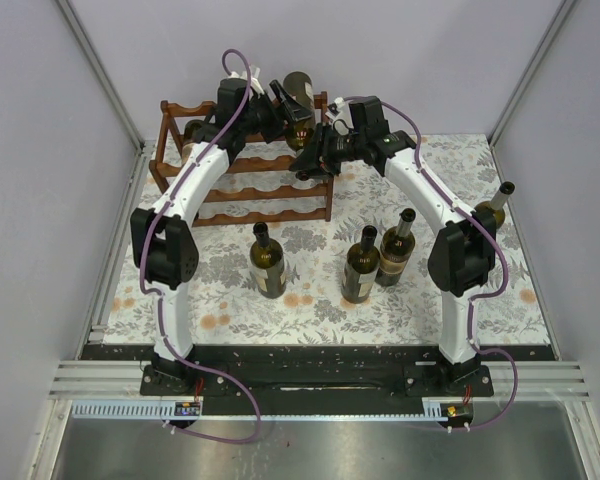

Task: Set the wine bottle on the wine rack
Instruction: Place the wine bottle in the wine rack.

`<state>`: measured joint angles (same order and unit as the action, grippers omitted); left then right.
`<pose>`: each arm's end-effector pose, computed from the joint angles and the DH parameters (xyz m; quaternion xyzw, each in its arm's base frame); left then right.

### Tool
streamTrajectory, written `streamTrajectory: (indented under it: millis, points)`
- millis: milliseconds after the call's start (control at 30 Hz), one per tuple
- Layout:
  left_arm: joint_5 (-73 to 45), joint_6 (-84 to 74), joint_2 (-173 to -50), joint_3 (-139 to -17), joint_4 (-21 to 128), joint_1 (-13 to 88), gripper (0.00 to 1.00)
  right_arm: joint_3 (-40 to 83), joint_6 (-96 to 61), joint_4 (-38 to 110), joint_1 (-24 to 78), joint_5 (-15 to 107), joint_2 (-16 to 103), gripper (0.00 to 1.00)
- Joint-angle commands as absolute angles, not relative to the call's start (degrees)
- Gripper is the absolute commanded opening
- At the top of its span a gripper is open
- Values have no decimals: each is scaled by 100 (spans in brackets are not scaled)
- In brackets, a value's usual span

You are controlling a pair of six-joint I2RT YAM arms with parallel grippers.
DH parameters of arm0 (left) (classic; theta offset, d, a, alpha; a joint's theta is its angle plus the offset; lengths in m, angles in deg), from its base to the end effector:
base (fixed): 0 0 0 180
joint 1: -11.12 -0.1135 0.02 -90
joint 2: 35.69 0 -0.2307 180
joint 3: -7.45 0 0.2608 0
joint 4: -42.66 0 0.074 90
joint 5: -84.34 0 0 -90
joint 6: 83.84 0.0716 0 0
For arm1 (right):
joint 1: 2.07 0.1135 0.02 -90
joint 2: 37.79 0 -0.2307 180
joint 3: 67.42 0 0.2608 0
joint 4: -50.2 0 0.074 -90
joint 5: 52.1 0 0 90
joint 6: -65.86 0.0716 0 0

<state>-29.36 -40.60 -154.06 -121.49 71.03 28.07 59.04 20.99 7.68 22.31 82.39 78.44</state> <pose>0.4879 -0.1788 0.3217 -0.0865 0.7953 -0.4453 0.4022 0.4204 0.2456 0.2999 -0.0337 0.8303 0.5271 0.1780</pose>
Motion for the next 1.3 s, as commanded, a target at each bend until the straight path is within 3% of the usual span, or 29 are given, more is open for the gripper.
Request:
streamTrajectory:
  millis: [0,167,333,467,667,1067,1267]
  points:
    - [-2877,-2197,-15856,-12116,7687,2623,70,6374,2429,1818,1797,8519,7234,13]
    - [-2904,-2196,-15936,-12152,7731,2641,85,6365,2526,1853,1797,8501,7243,13]
    - [-2816,-2161,-15909,-12134,7740,2641,87,6348,2535,1853,1797,8536,7260,12]
    - [-2825,-2117,-15909,-12134,7758,2641,99,6339,2579,1844,1797,8545,7260,12]
    - [-2825,-2073,-15936,-12152,7767,2641,99,6243,2640,1879,1797,8519,7243,13]
    - [-2842,-1898,-15883,-12160,7872,2641,99,5548,2780,2336,1823,8518,7102,50]
    - [-2860,-1871,-15883,-12152,7907,2641,99,5293,2877,2547,1937,8536,7120,56]
